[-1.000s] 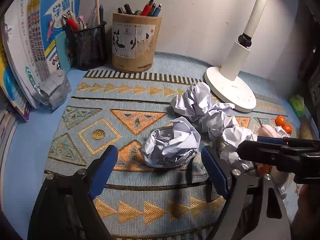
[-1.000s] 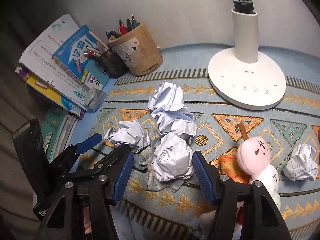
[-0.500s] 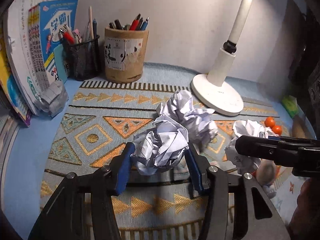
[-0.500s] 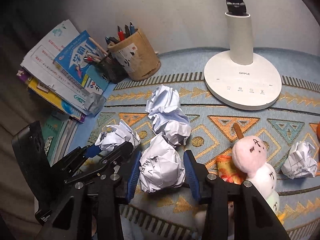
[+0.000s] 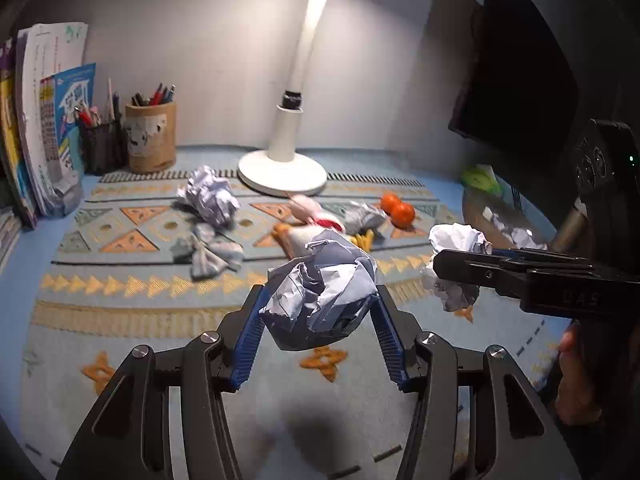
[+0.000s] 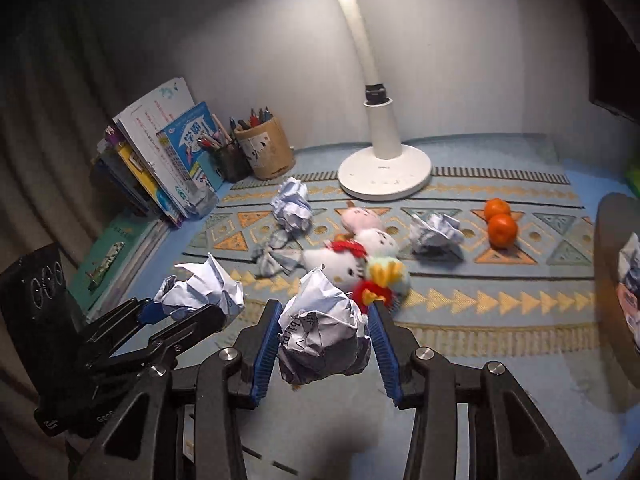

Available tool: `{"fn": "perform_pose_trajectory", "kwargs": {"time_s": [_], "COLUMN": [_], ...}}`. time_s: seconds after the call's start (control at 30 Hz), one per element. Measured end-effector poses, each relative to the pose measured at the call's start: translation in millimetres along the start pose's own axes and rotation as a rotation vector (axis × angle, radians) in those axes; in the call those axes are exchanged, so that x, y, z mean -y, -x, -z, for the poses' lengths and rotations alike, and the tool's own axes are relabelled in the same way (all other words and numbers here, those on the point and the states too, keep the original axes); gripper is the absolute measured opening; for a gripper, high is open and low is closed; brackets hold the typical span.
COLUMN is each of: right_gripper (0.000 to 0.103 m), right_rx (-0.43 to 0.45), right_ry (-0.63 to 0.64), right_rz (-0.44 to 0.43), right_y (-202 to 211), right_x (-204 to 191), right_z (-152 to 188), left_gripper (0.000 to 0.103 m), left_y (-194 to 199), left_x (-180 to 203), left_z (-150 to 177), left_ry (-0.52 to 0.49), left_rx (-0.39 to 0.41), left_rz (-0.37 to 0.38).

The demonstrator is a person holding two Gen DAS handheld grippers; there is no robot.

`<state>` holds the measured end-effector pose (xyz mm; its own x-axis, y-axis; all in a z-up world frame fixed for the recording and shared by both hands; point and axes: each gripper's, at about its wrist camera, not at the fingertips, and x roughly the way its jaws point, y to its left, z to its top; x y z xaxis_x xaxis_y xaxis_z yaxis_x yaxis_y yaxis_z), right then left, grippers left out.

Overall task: Organize objects
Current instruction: 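Grasp a paper ball with the left tool while the right tool grasps another, then carry both paper balls to the glass bowl and release them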

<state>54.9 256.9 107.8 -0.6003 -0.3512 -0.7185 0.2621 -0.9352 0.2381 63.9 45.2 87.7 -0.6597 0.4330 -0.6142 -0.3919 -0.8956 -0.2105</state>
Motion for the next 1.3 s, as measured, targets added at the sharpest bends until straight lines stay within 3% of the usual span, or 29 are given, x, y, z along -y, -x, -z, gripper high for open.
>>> {"fn": "perform_pose_trajectory", "kwargs": {"time_s": [0.07,0.17,0.4,0.47,0.53,0.6,0.7,0.97,1.1,1.13,1.17,1.3], "right_gripper": [0.043,0.043,0.047,0.054,0.066,0.066,0.066,0.066,0.066,0.060,0.051,0.047], "right_rx": [-0.018,-0.064,-0.079,-0.079,-0.068,-0.050,-0.053,-0.067,-0.081,-0.076,-0.075,-0.066], "right_ry": [-0.053,-0.167,-0.146,-0.134,-0.117,-0.090,-0.072,-0.142,-0.174,-0.178,-0.173,-0.177], "right_rz": [0.037,-0.005,0.006,-0.004,0.004,0.011,0.033,-0.027,-0.053,-0.058,-0.067,-0.086], "right_y": [-4.6,-16.7,-22.1,-21.9,-18.3,-12.8,-10.5,-25.5,-34.3,-34.5,-34.6,-31.9], "right_x": [21.6,53.5,64.2,61.5,57.1,53.5,51.5,56.3,59.8,60.8,61.0,63.1], "right_z": [20.5,46.0,65.4,68.6,72.1,76.2,81.0,74.8,76.1,76.5,76.5,78.0], "left_gripper": [0.050,0.050,0.055,0.059,0.079,0.086,0.086,0.084,0.073,0.061,0.057,0.053], "left_y": [-17.6,-39.3,-49.4,-49.8,-48.1,-46.2,-47.5,-54.4,-57.1,-58.3,-58.6,-53.8], "left_x": [12.0,18.1,21.9,21.2,22.1,22.0,19.6,9.2,12.6,12.9,13.8,20.5], "left_z": [16.2,35.4,52.2,55.0,56.0,57.3,57.1,46.3,46.2,46.5,46.7,43.9], "left_ry": [-0.019,0.008,0.038,0.036,0.031,0.029,0.039,0.118,0.105,0.104,0.101,0.081], "left_rx": [-0.062,-0.140,-0.175,-0.177,-0.166,-0.156,-0.163,-0.159,-0.159,-0.168,-0.167,-0.151], "left_rz": [-0.005,0.021,0.036,0.044,0.047,0.037,0.032,0.074,0.060,0.070,0.068,0.067]}}
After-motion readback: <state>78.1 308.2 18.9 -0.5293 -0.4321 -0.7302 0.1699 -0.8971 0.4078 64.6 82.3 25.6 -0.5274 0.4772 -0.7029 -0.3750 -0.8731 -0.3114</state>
